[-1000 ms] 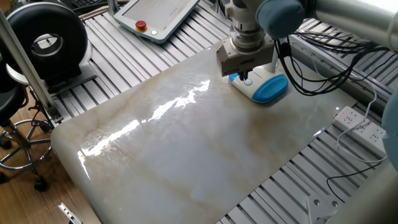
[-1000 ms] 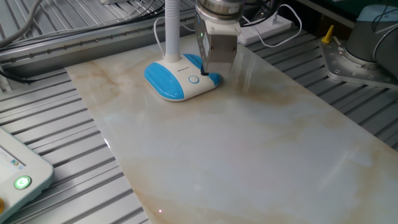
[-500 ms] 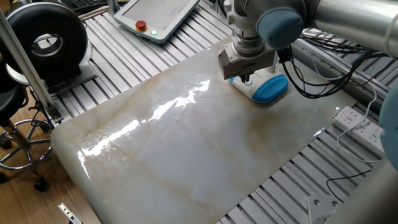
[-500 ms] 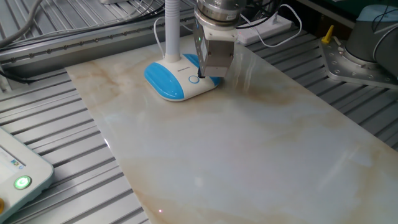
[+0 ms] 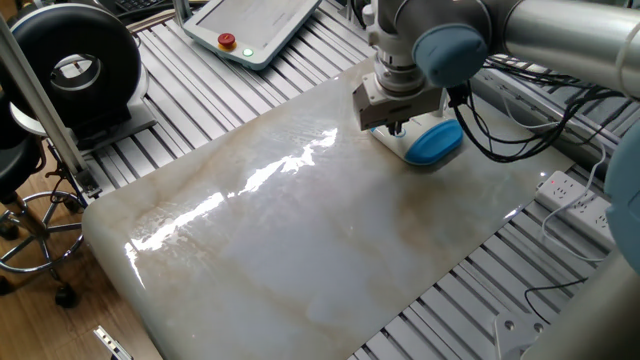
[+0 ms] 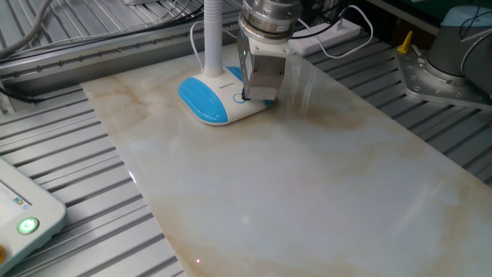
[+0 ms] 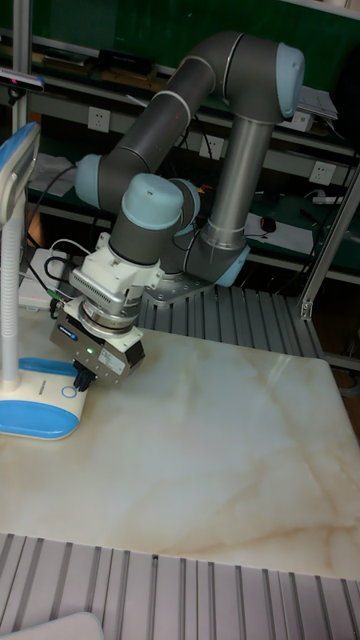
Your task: Turn on the desk lamp by pressing the button
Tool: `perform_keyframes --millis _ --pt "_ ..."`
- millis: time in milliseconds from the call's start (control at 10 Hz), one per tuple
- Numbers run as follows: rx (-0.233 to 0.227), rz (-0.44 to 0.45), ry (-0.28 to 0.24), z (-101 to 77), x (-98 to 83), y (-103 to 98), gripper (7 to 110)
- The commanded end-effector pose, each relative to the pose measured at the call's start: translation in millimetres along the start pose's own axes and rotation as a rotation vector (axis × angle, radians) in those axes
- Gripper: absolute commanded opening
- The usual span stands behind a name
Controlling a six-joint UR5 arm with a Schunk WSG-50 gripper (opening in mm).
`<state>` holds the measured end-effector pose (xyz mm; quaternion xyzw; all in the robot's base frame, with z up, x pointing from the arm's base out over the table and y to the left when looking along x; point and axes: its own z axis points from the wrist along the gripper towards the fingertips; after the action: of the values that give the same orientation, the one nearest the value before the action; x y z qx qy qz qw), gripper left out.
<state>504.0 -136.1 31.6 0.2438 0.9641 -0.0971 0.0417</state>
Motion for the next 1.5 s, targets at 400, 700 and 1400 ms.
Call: perform_keyframes --millis 400,700,1400 --pt "0.006 0.005 -0.029 8.1 -3.7 -12.4 7" --pt "-0.004 0.001 -0.034 12.5 -4.6 -11.5 7" --pt "-0.026 0.011 -0.036 20.4 -6.3 -3.6 7"
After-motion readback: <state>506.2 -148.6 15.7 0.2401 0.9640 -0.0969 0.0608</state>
